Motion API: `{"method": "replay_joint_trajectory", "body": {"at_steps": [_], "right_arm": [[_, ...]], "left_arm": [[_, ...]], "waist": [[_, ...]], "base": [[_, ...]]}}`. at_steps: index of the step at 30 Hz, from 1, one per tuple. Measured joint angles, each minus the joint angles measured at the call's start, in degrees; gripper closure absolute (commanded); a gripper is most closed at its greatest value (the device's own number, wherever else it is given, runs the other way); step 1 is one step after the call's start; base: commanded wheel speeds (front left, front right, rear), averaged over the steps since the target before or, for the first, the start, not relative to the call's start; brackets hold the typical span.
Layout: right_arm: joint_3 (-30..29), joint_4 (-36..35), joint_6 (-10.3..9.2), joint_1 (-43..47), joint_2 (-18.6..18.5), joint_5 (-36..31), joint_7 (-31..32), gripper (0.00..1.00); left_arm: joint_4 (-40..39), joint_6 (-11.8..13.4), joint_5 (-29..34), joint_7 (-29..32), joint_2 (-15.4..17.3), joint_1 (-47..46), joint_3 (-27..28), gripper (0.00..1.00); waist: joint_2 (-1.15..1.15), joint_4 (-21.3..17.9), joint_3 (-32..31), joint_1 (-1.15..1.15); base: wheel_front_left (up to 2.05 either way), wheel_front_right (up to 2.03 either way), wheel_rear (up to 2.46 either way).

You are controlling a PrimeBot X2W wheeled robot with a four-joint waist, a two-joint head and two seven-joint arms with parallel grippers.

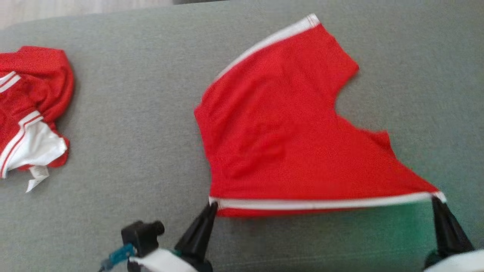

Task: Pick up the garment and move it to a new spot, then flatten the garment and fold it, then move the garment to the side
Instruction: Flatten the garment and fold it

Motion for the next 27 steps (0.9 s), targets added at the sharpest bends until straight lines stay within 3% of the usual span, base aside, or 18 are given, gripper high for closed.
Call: {"method": "replay_joint_trajectory", "body": {"at_steps": [6,10,13,20,27], "right_arm": [[-3.20,-7.68,0.00,1.10,0.08,-0.14,4.66,1.00],[-3.22,-7.34,0.00,-8.51,0.05,-1.54,8.51,1.00],[-2.71,-5.31,0.00,-17.85,-0.31,-3.15,11.29,1.00],[-0.99,5.42,0.00,-37.97,-6.21,-3.56,18.01,1.00],[2.12,18.72,0.00,-50.26,-10.93,-3.76,19.35,1.00]], "left_arm": [[-10.69,2.18,-2.54,3.32,1.30,3.36,-0.41,1.00],[-14.01,2.77,-4.65,6.61,0.20,0.40,-0.16,1.00],[-14.64,3.64,-6.45,9.28,-2.91,-4.24,-0.55,1.00],[-7.26,6.49,-5.41,11.14,-8.02,-18.62,0.34,1.00],[3.81,8.08,-5.34,6.82,-10.18,-26.98,0.47,1.00]], "waist": [[0.00,1.85,-0.30,0.00],[0.00,2.82,0.71,0.00],[0.00,3.76,2.30,0.00],[0.00,6.69,8.10,0.01],[0.00,11.43,12.09,0.02]], "base": [[0.00,0.00,0.00],[0.00,0.00,0.00],[0.00,0.00,0.00],[0.00,0.00,0.00],[0.00,0.00,0.00]]}}
